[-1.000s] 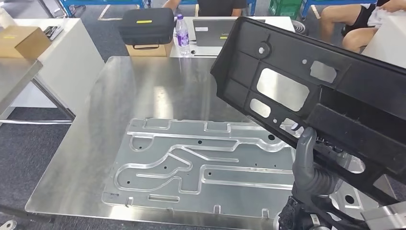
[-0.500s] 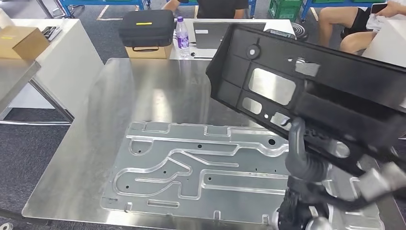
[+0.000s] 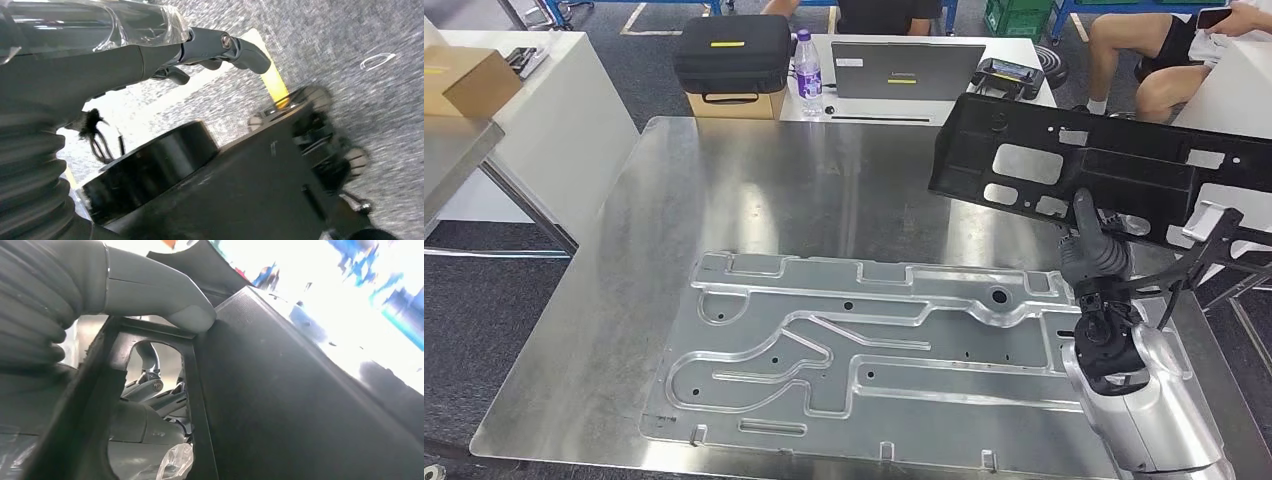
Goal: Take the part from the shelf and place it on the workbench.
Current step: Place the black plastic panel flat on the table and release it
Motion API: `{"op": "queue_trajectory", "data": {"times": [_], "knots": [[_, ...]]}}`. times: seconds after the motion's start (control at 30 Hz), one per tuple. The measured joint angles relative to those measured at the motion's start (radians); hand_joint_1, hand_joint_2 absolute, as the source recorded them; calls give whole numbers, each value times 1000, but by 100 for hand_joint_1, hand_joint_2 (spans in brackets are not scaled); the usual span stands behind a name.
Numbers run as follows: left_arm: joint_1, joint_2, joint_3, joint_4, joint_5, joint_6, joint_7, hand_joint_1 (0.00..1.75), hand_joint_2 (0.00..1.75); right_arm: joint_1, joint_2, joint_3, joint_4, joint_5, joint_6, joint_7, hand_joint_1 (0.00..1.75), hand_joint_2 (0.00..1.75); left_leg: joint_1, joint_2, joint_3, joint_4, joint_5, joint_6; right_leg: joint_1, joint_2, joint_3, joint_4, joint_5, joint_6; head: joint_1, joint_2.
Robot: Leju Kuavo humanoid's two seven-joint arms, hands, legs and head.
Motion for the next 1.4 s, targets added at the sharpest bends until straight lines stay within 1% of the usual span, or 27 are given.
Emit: {"op": "queue_trajectory", "data": {"times": [0.03, 0.07, 0.13, 0.17, 0.2, 0.23, 0.33, 0.37, 0.47, 0.5, 0.57, 0.63, 0.67, 0.77, 0.9, 0.97, 1.07, 1.1, 1.2, 1.3, 1.4], "knots": [[0, 0, -2, 0, 0, 2, -2, 0, 175, -3, -8, -5, 22, 4, -14, 7, 175, 175, 1, 1, 4, -6, 3, 6, -2, 0, 2, -2, -1, 6, 0, 0], [-1, 0, -4, 0, 0, 7, -6, 0, 175, -7, -16, -9, 44, 9, -29, 14, 175, 175, 1, -1, 8, -13, 6, 7, -2, 0, 5, -5, 3, 5, 1, 0], [-3, 0, -5, 0, 4, 23, -17, 0, 175, -17, -33, -15, 82, 22, -56, 25, 175, 175, 0, -3, 16, -23, 11, 6, 0, -2, 12, -12, 3, -17, 2, 0], [-4, 0, -5, 0, 9, 33, -24, 0, 175, -22, -39, -16, 100, 28, -64, 28, 175, 175, -4, -4, 16, -23, 10, 3, 2, -3, 15, -18, 8, -27, 3, 0], [-5, 1, -5, 0, 16, 43, -29, 0, 175, -25, -45, -17, 114, 35, -69, 32, 175, 175, -5, -4, 15, -22, 9, 5, 2, -3, 17, -22, 6, -30, 4, 0], [-5, 1, -5, 0, 24, 50, -37, 0, 175, -26, -49, -17, 127, 42, -72, 37, 175, 175, -6, -3, 14, -22, 9, 6, 1, -3, 18, -24, 9, -25, 4, 0], [-6, 1, -5, 0, 48, 64, -58, 0, 175, -33, -55, -12, 152, 68, -72, 62, 175, 175, -6, -2, 12, -20, 8, 9, 1, -3, 18, -28, 11, -16, 4, 0], [-7, 1, -5, 0, 57, 69, -68, 0, 175, -39, -55, -5, 160, 81, -67, 75, 175, 175, -7, -2, 11, -20, 8, 9, 1, -3, 18, -28, 11, -12, 5, 0], [-10, 0, 1, 0, 94, 101, -134, 0, 175, -68, -48, 41, 191, 132, -37, 116, 175, 175, -7, -1, 11, -19, 8, 10, 1, -3, 17, -28, 12, 0, 5, 0], [-12, -1, 4, 0, 110, 117, -171, 0, 175, -78, -43, 63, 200, 149, -25, 125, 175, 175, -6, -1, 11, -19, 8, 10, 1, -3, 17, -28, 12, 1, 5, 0], [-15, -5, 19, 0, 162, 134, -272, 0, 175, -90, -33, 109, 215, 176, -3, 138, 175, 175, -4, -1, 11, -19, 9, 11, 3, -4, 17, -28, 12, 1, 5, 0], [-16, -11, 46, -1, 227, 118, -380, 0, 175, -95, -25, 154, 224, 195, 13, 148, 175, 175, -2, -1, 11, -20, 10, 11, 6, -5, 17, -28, 12, 1, 5, 0], [-16, -13, 61, -1, 249, 104, -417, 0, 175, -96, -21, 175, 228, 200, 18, 151, 175, 175, 0, -1, 11, -20, 10, 10, 7, -5, 17, -28, 12, 1, 5, 0], [-18, -19, 96, -1, 277, 78, -458, 0, 175, -98, -13, 226, 237, 206, 24, 154, 175, 175, 3, -1, 11, -21, 11, 9, 10, -5, 16, -28, 12, 1, 5, 0], [-21, -23, 141, -1, 318, 30, -490, 0, 0, -110, -4, 278, 249, 221, 51, 160, 0, 0, 5, -1, 11, -22, 11, 8, 12, -5, 16, -28, 12, 1, 5, 0], [-28, -24, 160, -1, 322, 29, -467, 0, 0, -125, 10, 310, 257, 231, 67, 161, 0, 0, 5, 0, 11, -22, 12, 8, 12, -4, 15, -27, 12, 1, 5, 0], [-37, -26, 178, -1, 314, 45, -428, 0, 131, -143, 34, 350, 271, 237, 81, 159, 0, 0, 6, 0, 11, -22, 12, 6, 12, -4, 15, -27, 12, 1, 5, 0], [-38, -26, 183, -1, 313, 51, -418, 0, 131, -149, 40, 361, 275, 238, 83, 158, 0, 0, 6, 0, 11, -22, 13, 6, 13, -4, 15, -27, 12, 1, 5, 0], [-39, -27, 193, -1, 306, 67, -368, 0, 0, -161, 52, 385, 286, 238, 91, 154, 0, 0, 6, -1, 10, -22, 13, 6, 13, -4, 15, -27, 12, 1, 5, 0], [-37, -27, 197, -1, 294, 64, -290, 0, 0, -168, 62, 402, 297, 234, 98, 147, 0, 0, 6, 0, 10, -22, 13, 6, 13, -4, 15, -27, 12, 1, 5, 0], [-35, -27, 197, -1, 284, 62, -237, 0, 0, -177, 69, 412, 310, 229, 104, 139, 0, 0, 6, -1, 10, -22, 13, 6, 13, -4, 15, -27, 12, 0, 5, 0]]}}
